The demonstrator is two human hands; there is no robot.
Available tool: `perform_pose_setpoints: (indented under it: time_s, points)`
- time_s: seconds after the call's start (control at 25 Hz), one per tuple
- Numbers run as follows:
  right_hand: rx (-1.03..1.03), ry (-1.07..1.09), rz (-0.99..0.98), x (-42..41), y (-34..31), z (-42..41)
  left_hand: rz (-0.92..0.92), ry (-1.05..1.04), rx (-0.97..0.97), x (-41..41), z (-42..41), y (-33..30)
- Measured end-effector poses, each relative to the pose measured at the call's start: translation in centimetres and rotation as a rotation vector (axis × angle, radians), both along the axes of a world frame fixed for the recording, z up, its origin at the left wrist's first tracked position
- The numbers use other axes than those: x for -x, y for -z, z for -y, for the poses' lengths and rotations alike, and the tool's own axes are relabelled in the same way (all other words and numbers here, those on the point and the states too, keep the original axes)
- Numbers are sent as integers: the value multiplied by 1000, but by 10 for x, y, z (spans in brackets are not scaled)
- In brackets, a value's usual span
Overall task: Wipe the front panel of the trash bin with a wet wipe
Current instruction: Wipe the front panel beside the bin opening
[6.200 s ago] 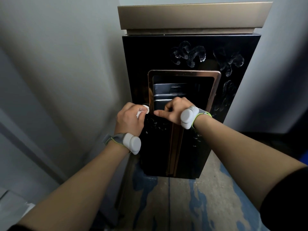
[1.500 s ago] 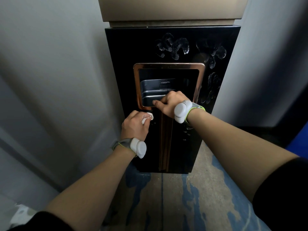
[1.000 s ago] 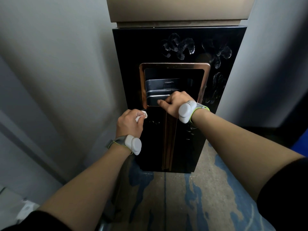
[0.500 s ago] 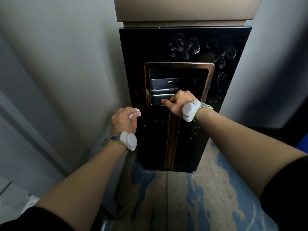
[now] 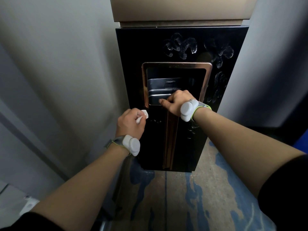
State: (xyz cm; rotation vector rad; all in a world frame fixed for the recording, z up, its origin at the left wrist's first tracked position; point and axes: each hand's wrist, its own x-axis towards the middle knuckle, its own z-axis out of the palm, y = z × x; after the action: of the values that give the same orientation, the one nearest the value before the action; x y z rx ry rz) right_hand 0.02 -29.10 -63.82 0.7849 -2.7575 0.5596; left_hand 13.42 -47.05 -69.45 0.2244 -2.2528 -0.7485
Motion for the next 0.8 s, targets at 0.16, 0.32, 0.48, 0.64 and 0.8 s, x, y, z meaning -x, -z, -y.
perform_pose_setpoints:
  time_s: [0.16,0.32,0.48,0.64,0.8]
  points:
    - [4,-14,13,1,0,0,31,86,7,4,-19,7]
    - [4,1,28,2,0,2,19,132,18,10,-33,10]
    - [1,12,43,2,1,2,15,162,41,16,-43,14]
    - [16,12,55,4,2,3,17,156,45,20,-47,16]
    - [29,14,53,5,3,3,55,116,85,20,-50,13]
